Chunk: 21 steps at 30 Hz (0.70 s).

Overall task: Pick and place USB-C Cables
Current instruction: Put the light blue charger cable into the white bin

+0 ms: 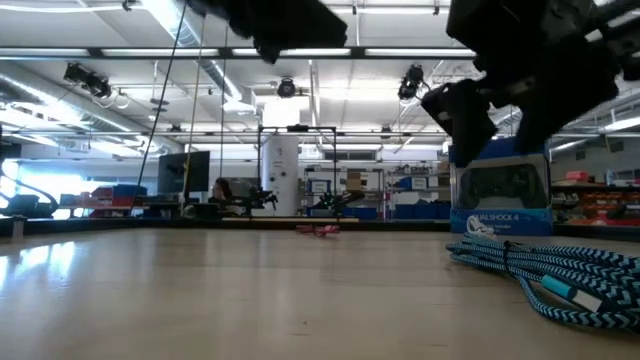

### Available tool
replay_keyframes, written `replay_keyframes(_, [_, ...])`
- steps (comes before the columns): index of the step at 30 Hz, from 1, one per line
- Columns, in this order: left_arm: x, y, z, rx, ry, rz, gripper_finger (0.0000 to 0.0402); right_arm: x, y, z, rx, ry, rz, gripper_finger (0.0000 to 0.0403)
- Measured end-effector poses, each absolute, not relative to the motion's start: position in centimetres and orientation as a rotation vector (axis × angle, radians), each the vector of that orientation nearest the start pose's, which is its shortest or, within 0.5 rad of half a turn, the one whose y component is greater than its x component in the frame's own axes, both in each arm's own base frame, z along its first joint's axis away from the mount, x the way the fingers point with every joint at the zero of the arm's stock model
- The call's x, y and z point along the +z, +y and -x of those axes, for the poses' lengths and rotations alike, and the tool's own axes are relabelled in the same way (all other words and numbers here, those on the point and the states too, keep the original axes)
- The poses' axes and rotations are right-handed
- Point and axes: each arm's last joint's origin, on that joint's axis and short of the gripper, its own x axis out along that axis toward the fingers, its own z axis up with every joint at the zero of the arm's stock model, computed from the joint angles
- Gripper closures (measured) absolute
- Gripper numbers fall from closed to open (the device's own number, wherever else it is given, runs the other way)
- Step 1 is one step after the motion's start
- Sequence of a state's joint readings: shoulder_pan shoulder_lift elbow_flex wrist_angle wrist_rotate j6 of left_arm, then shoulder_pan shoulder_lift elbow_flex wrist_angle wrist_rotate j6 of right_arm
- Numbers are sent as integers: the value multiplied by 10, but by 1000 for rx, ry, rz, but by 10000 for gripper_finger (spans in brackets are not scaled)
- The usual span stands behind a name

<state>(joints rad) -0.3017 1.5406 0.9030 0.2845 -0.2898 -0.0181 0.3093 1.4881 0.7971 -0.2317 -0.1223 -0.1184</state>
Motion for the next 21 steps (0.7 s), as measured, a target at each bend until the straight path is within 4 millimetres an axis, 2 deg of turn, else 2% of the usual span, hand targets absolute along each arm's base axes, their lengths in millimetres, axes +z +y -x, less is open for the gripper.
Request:
replay_keyframes(3, [222,-86,-315,-15,272,-38,297,170,95,-274,490,900,246,155])
replay_keyframes(7, [214,-83,-308,-21,205,9,297,157,98,-280,502,900,272,155])
replay_keyframes(13, [215,-82,-308,-6,178,73,297,139,96,-290,502,903,312,155])
replay_keyframes(21, [214,-91,-305,-35,185,68,297,115,98,-297,483,937,356,157])
